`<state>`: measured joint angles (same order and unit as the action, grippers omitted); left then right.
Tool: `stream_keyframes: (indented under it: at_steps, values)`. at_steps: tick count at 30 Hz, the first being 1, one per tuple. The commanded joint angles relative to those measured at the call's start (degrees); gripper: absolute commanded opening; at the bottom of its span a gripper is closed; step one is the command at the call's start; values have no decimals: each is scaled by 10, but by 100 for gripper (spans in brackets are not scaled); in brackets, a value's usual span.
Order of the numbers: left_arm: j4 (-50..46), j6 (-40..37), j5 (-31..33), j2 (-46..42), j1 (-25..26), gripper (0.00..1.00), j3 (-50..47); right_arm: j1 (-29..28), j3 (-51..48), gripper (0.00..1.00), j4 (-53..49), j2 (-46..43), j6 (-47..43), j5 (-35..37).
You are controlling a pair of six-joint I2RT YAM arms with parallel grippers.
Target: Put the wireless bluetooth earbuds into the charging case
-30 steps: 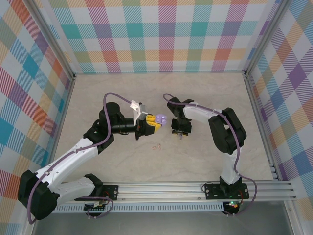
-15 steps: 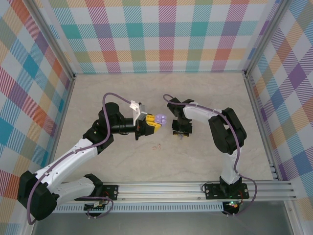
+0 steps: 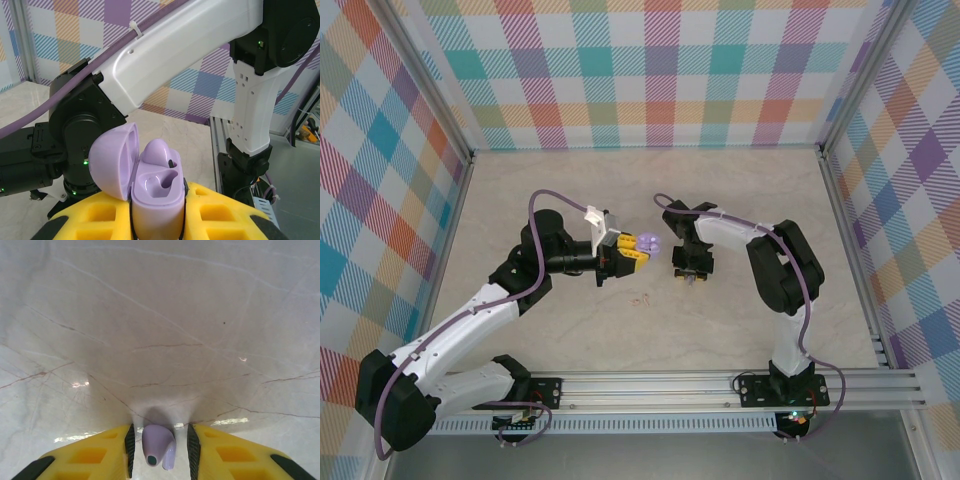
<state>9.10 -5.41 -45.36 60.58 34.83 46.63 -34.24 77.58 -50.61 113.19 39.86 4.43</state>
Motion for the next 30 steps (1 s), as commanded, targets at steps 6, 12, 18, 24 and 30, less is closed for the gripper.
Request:
stream_keyframes:
  at_steps: [6,12,18,24,30]
  values:
    - [14,-5,3,-14,3,11,-4,-4,5,30,-6,12,-5,-7]
    - [12,-6,5,-18,3,11,-4,-4,6,26,-5,26,-16,-5]
    - [13,-5,5,-15,3,10,-4,-4,-1,22,10,21,-52,-4]
    - [12,0,15,-11,3,11,-7,-4,-18,20,45,-6,-110,13]
    - [26,15,41,-3,3,11,-19,-4,-57,20,100,-73,-144,24]
